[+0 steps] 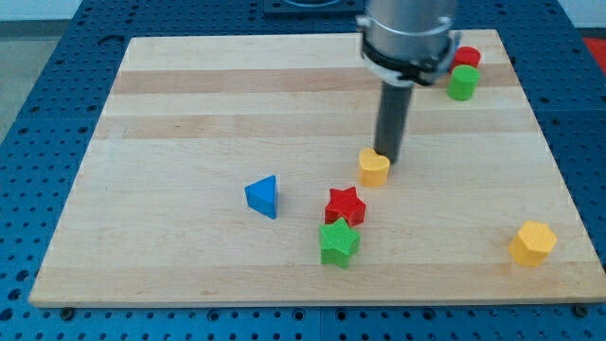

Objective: Move the yellow heart closer to the yellow hexagon

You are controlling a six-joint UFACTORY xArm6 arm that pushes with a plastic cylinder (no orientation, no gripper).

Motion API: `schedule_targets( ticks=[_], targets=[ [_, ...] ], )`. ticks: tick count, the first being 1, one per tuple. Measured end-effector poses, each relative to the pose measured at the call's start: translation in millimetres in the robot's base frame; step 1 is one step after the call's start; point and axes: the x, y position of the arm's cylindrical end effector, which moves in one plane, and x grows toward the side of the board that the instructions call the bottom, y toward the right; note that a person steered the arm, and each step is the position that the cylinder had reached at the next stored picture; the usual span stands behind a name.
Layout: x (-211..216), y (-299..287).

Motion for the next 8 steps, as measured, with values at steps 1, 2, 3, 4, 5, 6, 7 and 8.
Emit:
schedule_targets(
  ticks=[1, 2, 3, 4, 5, 6, 7, 8],
  targets=[
    [21, 24],
    [-17, 18],
    [-90, -4],
    [-112, -44],
    [-51, -75],
    [-20, -77],
    [0, -48],
    [3, -33]
  ],
)
